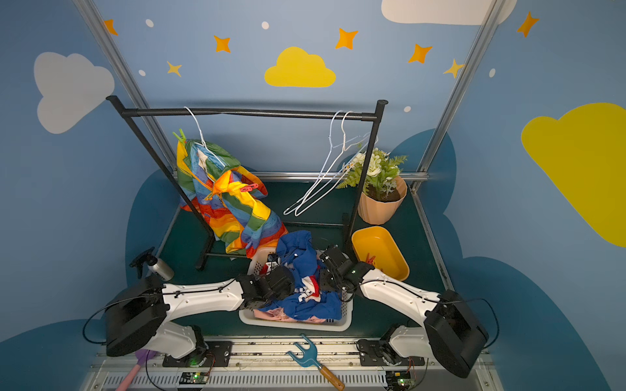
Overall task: Remove the clothespins securing jackets to the hanger
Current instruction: Place the jacket in the basket.
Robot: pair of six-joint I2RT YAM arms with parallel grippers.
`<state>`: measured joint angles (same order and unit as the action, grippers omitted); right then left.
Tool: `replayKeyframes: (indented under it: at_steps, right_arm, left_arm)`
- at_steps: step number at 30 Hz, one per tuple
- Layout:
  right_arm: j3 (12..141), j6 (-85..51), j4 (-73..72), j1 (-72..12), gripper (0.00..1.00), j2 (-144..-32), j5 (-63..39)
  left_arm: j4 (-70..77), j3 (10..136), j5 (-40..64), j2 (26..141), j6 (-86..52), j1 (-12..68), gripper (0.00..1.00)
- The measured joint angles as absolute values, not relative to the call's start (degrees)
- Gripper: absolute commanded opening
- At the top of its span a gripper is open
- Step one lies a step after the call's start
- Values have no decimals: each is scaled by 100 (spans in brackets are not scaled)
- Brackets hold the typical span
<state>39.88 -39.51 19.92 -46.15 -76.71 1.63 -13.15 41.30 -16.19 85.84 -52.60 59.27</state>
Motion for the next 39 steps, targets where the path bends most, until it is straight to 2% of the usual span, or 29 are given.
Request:
replayKeyframes:
  at_steps: [4, 6, 11, 16, 21, 27, 34, 39]
  right_arm:
    - [3964, -4029, 1756, -4536, 34, -7874, 54]
    - [3935, -4027, 1712, -4550, 39, -7791, 67]
    - [3920, -3913, 1763, -4624, 60, -7500, 257]
    - [3907, -3728, 1828, -4661, 72, -7074, 412]
    - [3970, -3343, 2021, -4630, 75, -6567, 578]
    - [4268, -2847, 2362, -4611, 77, -6158, 657]
    - [4390, -2443, 2379, -4589, 77, -5352, 591]
    - [4512, -2276, 2145, -4589, 77, -5264, 298]
  left_arm:
    - [-1337, 4143, -1684, 8659, -5389, 5951, 65]
    - [-1356, 4141, -1728, 8639, -5426, 5972, 65]
    - [-1669, 4178, -1931, 8451, -5448, 6082, 68]
    - [-2045, 4322, -2158, 8423, -5430, 6180, 74]
    - [-2209, 4329, -2209, 8272, -5450, 6191, 80]
    - [-2705, 4327, -2392, 7581, -5424, 6228, 86]
    - [-3041, 4327, -2633, 7129, -5369, 6388, 88]
    - [-3361, 4327, -2816, 6956, -5478, 6543, 89]
